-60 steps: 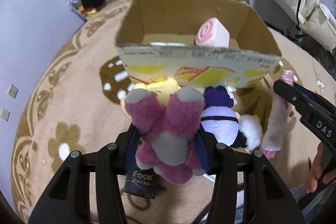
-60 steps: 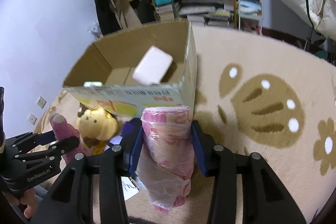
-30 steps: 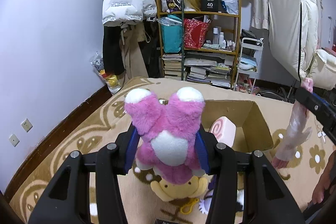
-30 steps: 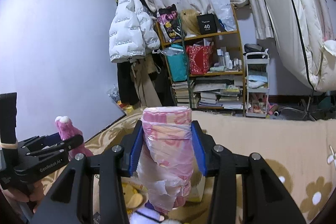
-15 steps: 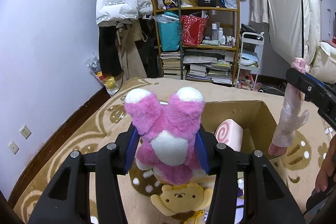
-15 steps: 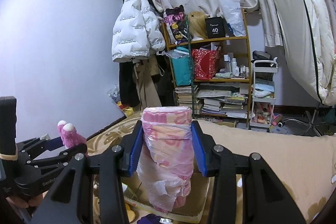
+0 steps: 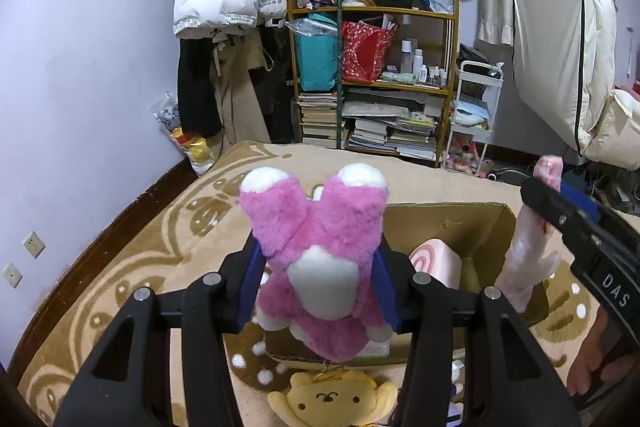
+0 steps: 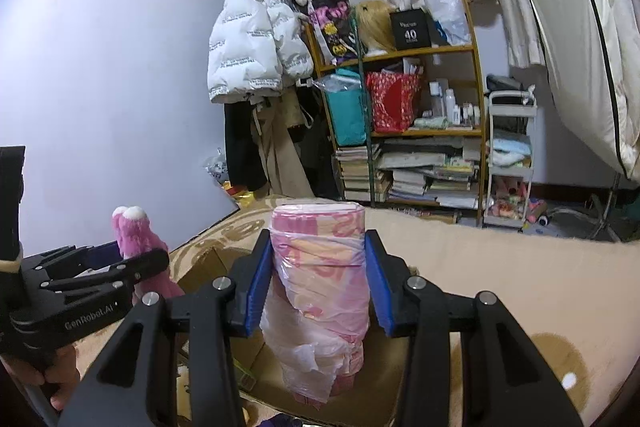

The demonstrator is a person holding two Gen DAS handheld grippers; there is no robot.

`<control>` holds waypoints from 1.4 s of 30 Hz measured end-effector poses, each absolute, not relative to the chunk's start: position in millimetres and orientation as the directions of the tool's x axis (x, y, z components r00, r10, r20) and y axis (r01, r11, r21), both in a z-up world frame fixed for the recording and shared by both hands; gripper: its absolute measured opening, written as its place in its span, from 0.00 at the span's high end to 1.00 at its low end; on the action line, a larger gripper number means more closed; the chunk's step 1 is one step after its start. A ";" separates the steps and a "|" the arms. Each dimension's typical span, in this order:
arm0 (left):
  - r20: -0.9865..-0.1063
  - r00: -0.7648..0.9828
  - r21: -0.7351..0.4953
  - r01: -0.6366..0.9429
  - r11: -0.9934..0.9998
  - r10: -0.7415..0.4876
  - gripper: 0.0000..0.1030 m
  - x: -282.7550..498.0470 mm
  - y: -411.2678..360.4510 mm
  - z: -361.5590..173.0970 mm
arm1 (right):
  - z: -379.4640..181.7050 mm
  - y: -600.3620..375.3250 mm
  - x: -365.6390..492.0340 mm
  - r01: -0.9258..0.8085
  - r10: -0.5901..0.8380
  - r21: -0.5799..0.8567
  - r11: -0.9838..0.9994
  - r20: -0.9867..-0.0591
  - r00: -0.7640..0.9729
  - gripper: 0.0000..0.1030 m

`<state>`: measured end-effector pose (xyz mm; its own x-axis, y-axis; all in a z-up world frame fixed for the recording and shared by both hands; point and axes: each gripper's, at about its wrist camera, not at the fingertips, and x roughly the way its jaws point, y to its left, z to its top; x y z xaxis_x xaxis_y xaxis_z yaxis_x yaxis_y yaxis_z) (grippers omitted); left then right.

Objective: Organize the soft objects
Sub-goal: 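Carry both items over the box and open both tools to release them, then lower both tools toward the black Face tissue pack and white plush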

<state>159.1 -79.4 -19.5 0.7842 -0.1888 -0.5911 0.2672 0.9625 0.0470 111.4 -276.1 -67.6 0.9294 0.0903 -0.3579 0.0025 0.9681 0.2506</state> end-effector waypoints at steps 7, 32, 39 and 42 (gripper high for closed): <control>-0.651 0.733 0.030 0.284 0.958 -0.197 0.53 172.7 -86.8 -38.4 | -81.1 -282.1 115.6 0.007 0.118 0.296 0.955 -0.400 0.909 0.54; -0.691 0.715 0.088 0.234 0.968 -0.110 0.11 151.7 -72.8 -29.3 | -69.6 -285.1 91.3 0.028 0.117 0.319 0.947 -0.425 0.898 0.19; -0.681 0.726 0.110 0.230 0.967 -0.095 0.05 129.6 -57.2 -14.1 | -62.9 -283.7 76.8 0.031 0.116 0.313 0.949 -0.440 0.890 0.09; -0.696 0.712 0.104 0.232 0.967 -0.096 0.04 120.5 -50.5 -11.7 | -61.5 -281.9 69.9 0.027 0.116 0.303 0.953 -0.443 0.889 0.00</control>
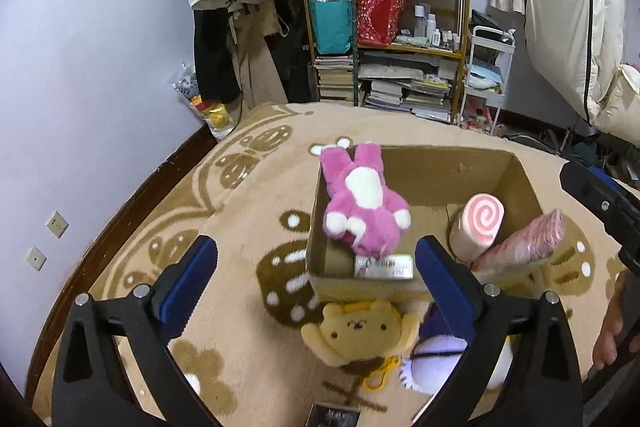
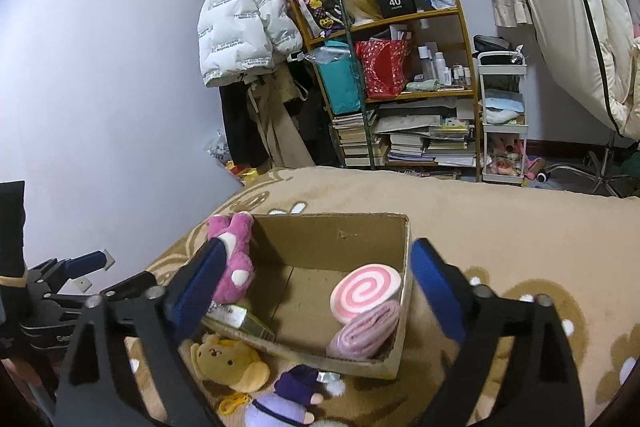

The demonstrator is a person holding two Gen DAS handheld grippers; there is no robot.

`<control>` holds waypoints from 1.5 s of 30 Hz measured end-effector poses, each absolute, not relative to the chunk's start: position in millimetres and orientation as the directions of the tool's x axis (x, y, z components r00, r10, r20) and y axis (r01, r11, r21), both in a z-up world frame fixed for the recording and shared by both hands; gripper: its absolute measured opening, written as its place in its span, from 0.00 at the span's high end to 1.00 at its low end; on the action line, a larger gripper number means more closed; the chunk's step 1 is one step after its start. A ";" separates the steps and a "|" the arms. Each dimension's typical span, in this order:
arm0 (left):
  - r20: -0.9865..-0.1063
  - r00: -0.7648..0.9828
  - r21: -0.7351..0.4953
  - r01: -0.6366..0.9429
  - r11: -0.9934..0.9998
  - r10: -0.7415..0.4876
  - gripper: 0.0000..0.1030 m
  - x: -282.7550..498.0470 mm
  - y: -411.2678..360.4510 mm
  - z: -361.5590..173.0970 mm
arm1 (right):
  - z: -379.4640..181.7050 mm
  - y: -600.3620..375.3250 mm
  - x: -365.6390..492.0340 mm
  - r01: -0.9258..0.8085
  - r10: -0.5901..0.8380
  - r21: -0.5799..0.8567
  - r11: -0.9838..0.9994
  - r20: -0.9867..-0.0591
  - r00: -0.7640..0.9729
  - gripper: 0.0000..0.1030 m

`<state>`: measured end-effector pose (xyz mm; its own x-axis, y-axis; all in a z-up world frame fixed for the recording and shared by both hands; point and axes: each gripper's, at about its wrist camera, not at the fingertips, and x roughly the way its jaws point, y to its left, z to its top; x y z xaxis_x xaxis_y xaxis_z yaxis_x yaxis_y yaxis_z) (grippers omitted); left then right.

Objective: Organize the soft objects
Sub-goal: 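Lower both tools toward the black Face tissue pack and white plush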

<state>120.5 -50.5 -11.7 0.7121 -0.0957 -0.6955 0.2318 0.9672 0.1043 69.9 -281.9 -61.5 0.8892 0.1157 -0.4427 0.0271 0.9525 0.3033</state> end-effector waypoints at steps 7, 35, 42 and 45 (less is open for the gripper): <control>-0.751 0.657 0.123 0.226 0.966 -0.058 0.04 102.9 -40.2 -14.0 | -60.3 -272.8 52.3 0.033 0.106 0.271 0.962 -0.480 0.871 0.00; -0.907 0.422 0.134 0.265 0.955 0.010 0.04 62.2 -35.5 -67.7 | -106.5 -258.9 2.0 0.127 0.171 0.364 0.923 -0.681 0.712 0.04; -0.940 0.337 0.155 0.273 0.949 0.056 0.04 71.0 -36.8 -93.4 | -135.4 -265.8 13.4 0.201 0.155 0.359 0.912 -0.752 0.641 0.05; -0.953 0.295 0.157 0.269 0.950 0.073 0.04 74.9 -34.5 -104.5 | -148.6 -270.8 19.8 0.234 0.159 0.365 0.901 -0.780 0.605 0.10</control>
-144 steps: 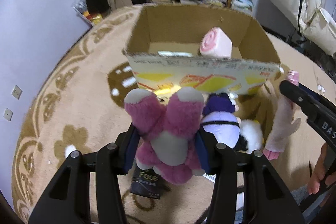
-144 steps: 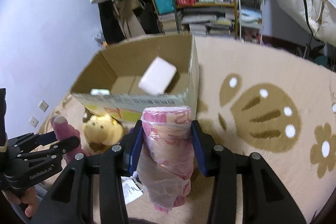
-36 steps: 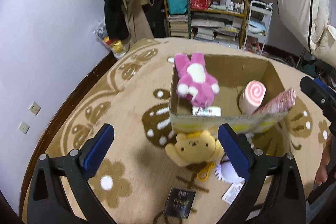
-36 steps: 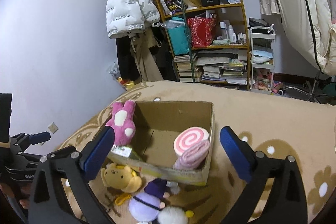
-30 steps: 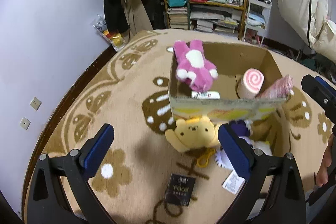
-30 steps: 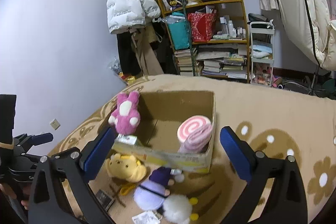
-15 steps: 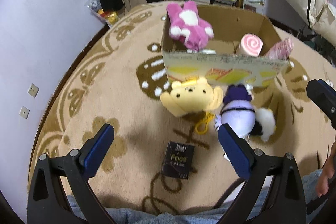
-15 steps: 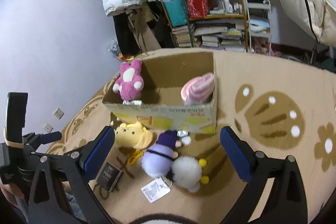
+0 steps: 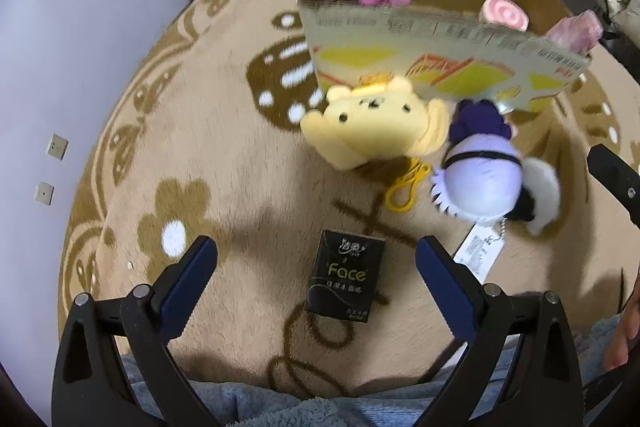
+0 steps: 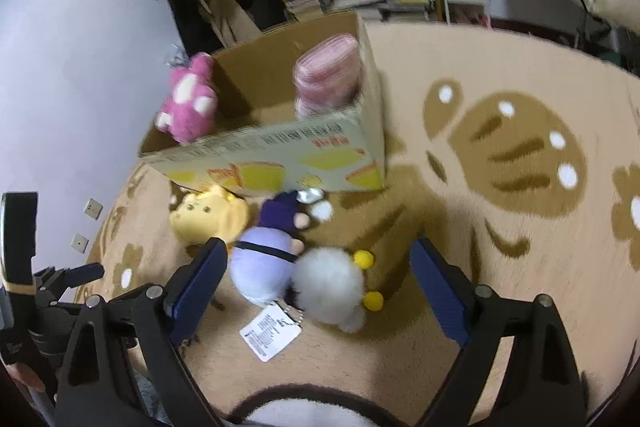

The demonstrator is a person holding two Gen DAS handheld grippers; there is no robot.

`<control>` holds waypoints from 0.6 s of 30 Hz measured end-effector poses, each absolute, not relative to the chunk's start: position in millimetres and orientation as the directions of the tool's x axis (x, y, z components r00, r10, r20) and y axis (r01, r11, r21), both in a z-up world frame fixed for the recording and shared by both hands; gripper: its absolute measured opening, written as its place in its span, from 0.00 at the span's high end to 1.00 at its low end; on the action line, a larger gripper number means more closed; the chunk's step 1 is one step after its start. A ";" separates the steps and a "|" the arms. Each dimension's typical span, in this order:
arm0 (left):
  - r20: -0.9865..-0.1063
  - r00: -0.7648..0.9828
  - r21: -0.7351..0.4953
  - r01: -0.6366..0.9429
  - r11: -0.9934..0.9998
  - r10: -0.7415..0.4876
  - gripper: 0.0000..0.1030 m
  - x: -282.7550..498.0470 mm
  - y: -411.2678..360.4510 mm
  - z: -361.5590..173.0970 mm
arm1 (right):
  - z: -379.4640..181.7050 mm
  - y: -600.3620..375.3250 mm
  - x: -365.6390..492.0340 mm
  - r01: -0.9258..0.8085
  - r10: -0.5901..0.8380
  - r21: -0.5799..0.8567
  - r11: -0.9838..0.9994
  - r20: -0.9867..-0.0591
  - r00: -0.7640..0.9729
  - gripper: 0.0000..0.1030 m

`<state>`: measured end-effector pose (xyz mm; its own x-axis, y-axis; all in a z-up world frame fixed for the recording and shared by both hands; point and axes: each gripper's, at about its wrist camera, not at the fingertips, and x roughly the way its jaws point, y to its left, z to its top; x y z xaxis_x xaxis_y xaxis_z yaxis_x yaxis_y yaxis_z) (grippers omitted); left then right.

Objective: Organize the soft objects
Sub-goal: 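Lower both tools toward the black Face tissue pack and white plush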

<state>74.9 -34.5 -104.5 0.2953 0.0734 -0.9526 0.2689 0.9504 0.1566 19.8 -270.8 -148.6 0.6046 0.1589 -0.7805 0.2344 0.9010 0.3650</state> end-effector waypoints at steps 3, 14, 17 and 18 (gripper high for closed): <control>-0.962 0.259 0.154 0.265 0.952 0.084 0.04 79.5 -33.1 -114.6 | -162.0 -275.1 26.0 0.268 0.167 0.372 0.889 -0.806 0.567 0.12; -0.978 0.149 0.184 0.273 0.944 0.148 0.04 90.6 -33.7 -154.2 | -197.1 -279.6 37.8 0.311 0.196 0.369 0.876 -0.861 0.469 0.17; -0.981 0.128 0.176 0.269 0.947 0.146 0.04 92.5 -32.9 -160.4 | -204.6 -277.8 41.8 0.308 0.203 0.361 0.880 -0.873 0.444 0.17; -0.982 0.122 0.175 0.267 0.948 0.147 0.04 93.5 -32.7 -162.1 | -207.8 -276.9 43.0 0.307 0.205 0.358 0.882 -0.877 0.434 0.17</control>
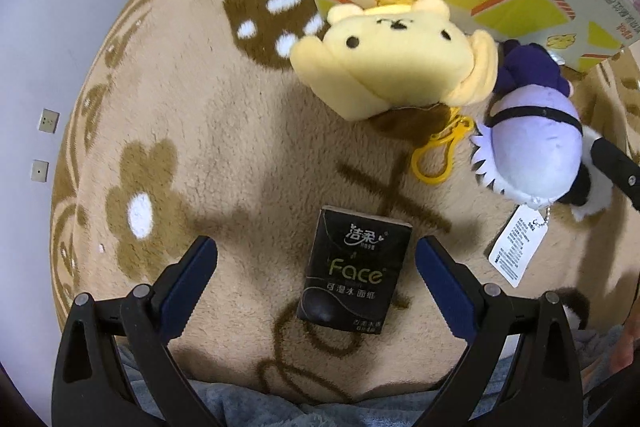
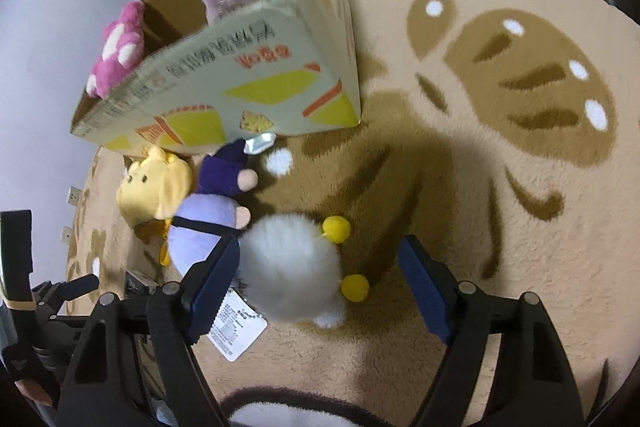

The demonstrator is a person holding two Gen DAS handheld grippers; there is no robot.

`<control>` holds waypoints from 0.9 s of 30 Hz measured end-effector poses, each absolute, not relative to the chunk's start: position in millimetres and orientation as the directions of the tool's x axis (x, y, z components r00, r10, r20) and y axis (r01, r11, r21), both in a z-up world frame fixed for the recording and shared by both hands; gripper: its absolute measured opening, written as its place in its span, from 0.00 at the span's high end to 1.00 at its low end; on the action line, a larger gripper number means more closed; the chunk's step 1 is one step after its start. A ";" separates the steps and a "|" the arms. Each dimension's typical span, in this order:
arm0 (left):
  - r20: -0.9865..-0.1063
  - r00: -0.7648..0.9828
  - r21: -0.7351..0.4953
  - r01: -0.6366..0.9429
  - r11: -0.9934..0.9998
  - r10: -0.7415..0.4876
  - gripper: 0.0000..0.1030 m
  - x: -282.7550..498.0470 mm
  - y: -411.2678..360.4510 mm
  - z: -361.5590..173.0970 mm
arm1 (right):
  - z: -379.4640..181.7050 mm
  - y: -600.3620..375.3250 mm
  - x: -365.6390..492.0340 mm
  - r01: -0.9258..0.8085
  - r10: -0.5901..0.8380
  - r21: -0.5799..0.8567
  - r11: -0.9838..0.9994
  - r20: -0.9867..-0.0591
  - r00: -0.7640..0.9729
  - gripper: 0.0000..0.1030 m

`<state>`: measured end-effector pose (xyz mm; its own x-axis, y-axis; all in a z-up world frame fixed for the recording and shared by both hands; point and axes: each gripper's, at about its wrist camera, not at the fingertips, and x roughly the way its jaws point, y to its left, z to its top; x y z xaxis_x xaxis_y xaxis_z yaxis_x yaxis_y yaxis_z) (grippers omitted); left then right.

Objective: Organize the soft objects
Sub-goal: 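Lower both tools toward the black Face tissue pack and white plush, then grasp the black Face tissue pack with left tool while right tool grasps the white fluffy plush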

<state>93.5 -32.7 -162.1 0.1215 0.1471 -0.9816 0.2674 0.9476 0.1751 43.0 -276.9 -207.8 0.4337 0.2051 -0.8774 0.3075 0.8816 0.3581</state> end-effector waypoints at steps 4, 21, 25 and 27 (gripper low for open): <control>-0.984 0.097 0.170 0.257 0.951 0.149 0.04 97.1 -30.0 -169.3 | -216.2 -274.8 46.7 0.303 0.217 0.357 0.883 -0.885 0.411 0.17; -0.996 0.044 0.090 0.268 0.959 0.081 0.51 93.7 -31.3 -178.7 | -218.2 -256.9 52.1 0.261 0.280 0.410 0.874 -0.863 0.420 0.42; -0.994 0.062 0.105 0.296 0.949 0.091 0.55 89.2 -41.3 -178.8 | -216.9 -247.5 57.2 0.243 0.283 0.405 0.882 -0.865 0.414 0.43; -0.994 0.065 0.106 0.298 0.949 0.091 0.55 88.1 -46.3 -179.8 | -218.3 -240.4 60.0 0.226 0.295 0.409 0.884 -0.864 0.409 0.52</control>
